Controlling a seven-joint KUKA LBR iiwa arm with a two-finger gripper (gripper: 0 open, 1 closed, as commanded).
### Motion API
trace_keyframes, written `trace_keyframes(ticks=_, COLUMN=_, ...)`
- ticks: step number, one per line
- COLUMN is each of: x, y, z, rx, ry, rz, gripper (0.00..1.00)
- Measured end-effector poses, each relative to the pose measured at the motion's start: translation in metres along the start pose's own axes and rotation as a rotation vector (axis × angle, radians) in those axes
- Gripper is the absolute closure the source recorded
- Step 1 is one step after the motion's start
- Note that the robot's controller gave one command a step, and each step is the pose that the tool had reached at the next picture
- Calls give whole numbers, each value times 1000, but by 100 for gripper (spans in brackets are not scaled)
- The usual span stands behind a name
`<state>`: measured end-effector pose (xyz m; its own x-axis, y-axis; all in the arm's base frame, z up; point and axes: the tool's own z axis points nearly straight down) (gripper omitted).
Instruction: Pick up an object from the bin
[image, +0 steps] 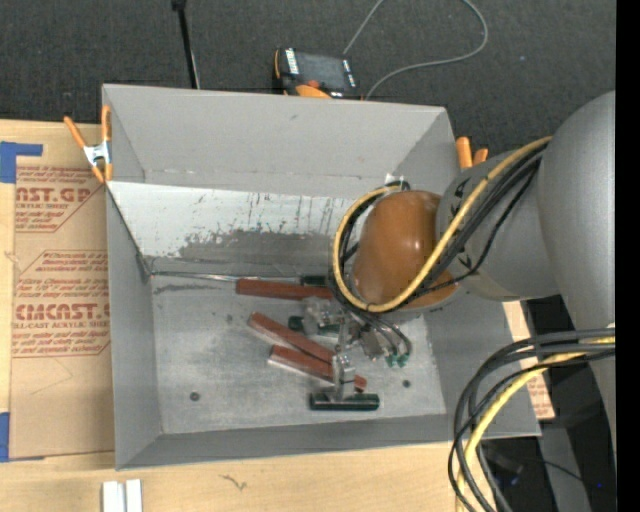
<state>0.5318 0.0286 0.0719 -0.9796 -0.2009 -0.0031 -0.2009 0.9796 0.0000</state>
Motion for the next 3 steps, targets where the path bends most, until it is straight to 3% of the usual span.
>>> trace_keyframes(ticks=1, x=-5, y=0, z=-5, rx=0, ry=-17, rz=2, gripper=100)
trace_keyframes(ticks=2, x=-21, y=11, z=-123, rx=1, ry=-7, rz=-32, gripper=100)
trace_keyframes(ticks=3, x=-80, y=106, z=-238, rx=-1, ry=-6, rz=-503, gripper=100)
